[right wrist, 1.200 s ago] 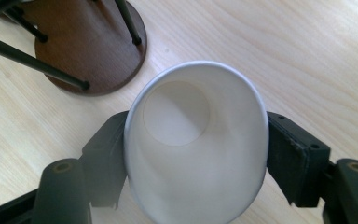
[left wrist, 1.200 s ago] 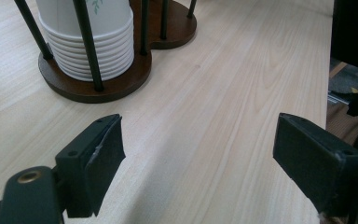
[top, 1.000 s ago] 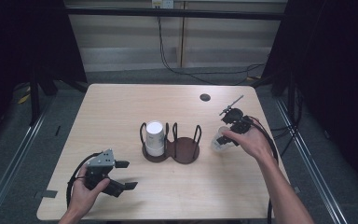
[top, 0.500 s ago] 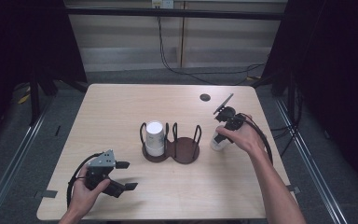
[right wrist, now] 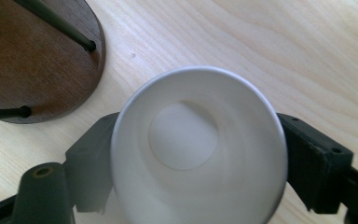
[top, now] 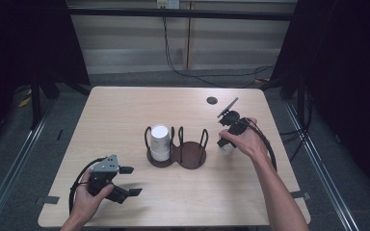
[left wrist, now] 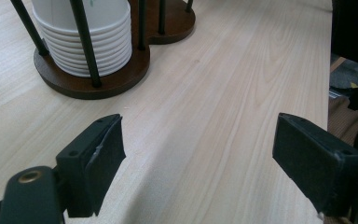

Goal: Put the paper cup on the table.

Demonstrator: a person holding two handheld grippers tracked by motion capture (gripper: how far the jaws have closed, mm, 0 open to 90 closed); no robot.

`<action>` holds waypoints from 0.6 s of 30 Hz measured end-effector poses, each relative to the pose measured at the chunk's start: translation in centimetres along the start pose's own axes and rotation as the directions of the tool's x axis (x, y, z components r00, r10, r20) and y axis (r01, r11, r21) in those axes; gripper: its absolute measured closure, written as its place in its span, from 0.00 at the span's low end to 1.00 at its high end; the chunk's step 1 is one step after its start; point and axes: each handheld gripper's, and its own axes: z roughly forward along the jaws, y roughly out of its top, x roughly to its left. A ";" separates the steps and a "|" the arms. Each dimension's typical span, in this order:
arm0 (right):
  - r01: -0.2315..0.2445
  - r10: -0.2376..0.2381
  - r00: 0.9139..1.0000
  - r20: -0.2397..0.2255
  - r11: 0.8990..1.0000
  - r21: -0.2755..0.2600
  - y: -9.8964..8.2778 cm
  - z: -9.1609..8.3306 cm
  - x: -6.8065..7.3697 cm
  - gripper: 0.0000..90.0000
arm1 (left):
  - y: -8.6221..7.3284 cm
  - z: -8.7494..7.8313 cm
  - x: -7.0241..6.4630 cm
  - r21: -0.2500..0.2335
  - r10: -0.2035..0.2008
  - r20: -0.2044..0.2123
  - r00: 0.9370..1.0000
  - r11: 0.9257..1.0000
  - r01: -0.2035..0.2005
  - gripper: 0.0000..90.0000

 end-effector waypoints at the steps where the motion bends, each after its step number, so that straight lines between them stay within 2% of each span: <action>1: -0.005 0.005 1.000 -0.005 1.000 -0.005 0.0 0.1 0.0 0.20 | 0.0 -0.1 0.0 -0.002 0.003 -0.001 1.000 1.000 -0.003 0.18; 3: -0.012 0.012 1.000 -0.012 1.000 -0.016 -0.1 0.2 0.0 0.19 | 0.0 -0.2 0.0 -0.017 -0.004 -0.007 1.000 1.000 0.004 0.18; 6: -0.025 0.025 0.999 -0.023 0.999 -0.027 -0.2 0.0 -0.2 0.16 | 0.0 -0.3 0.1 -0.012 -0.001 -0.018 1.000 1.000 0.001 0.18; 8: -0.026 0.026 1.000 -0.008 0.999 -0.046 -0.2 -0.1 -0.2 0.16 | 0.0 -0.3 0.2 -0.013 -0.004 -0.022 1.000 1.000 0.004 0.18; 11: -0.043 0.041 0.999 -0.034 0.998 -0.055 -0.3 -0.4 -0.3 0.16 | 0.0 -0.3 0.1 -0.009 -0.001 -0.019 1.000 1.000 0.001 0.18; 18: -0.069 0.066 0.997 -0.026 0.990 -0.120 -0.1 -1.1 -0.2 0.16 | 0.0 0.1 0.0 0.005 0.002 -0.009 1.000 1.000 -0.002 0.18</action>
